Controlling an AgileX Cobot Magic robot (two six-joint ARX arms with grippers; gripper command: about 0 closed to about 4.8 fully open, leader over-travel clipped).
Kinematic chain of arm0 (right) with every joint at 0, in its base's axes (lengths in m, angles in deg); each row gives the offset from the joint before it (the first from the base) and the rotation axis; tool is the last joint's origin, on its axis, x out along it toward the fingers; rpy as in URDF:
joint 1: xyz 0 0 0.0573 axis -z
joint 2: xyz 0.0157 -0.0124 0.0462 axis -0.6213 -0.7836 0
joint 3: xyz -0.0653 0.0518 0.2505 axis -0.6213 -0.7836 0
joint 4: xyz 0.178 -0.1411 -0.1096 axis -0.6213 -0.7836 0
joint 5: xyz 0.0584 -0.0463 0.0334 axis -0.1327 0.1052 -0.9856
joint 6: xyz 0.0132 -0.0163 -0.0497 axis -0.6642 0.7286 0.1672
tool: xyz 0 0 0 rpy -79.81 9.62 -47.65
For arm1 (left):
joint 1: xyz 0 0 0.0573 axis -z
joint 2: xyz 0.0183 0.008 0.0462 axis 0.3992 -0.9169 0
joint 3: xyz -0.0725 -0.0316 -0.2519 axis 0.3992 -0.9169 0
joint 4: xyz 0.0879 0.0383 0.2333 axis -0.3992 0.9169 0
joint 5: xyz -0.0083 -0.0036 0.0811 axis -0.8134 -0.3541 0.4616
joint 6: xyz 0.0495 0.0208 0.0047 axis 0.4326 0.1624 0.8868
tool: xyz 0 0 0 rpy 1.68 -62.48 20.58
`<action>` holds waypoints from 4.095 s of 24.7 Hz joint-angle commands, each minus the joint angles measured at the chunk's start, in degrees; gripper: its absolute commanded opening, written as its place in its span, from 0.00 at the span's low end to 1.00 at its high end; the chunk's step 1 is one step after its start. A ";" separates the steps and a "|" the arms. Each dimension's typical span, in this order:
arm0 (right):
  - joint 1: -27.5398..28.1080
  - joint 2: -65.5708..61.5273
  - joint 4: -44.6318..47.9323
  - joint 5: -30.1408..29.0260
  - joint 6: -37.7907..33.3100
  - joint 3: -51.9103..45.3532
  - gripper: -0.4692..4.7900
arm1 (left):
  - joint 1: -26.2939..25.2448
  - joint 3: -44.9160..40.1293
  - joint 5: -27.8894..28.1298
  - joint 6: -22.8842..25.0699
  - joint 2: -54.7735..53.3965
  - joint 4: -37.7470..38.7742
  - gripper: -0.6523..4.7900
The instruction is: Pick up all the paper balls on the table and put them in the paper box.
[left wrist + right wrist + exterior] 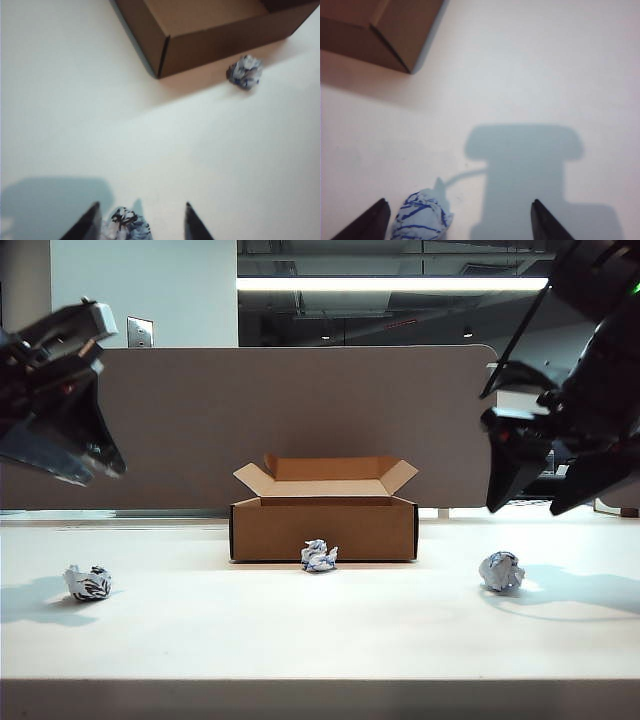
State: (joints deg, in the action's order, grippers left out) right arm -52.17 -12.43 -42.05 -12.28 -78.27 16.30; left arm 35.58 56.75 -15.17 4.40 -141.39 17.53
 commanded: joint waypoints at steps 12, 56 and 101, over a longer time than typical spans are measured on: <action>-1.14 -3.61 2.91 -0.20 -1.60 0.48 0.83 | 0.13 1.31 6.45 8.15 -9.14 2.78 0.58; -1.38 -10.69 -9.46 -4.66 -4.72 5.53 0.66 | 0.15 1.92 0.85 5.31 -15.93 3.74 0.69; -3.54 -10.67 -5.95 -2.97 -1.22 7.45 0.18 | 0.15 3.82 0.83 3.10 -15.85 0.77 0.21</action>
State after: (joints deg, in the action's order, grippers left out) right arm -55.69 -23.38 -48.98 -15.26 -80.02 22.79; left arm 35.64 59.42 -14.06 7.70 -157.41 19.04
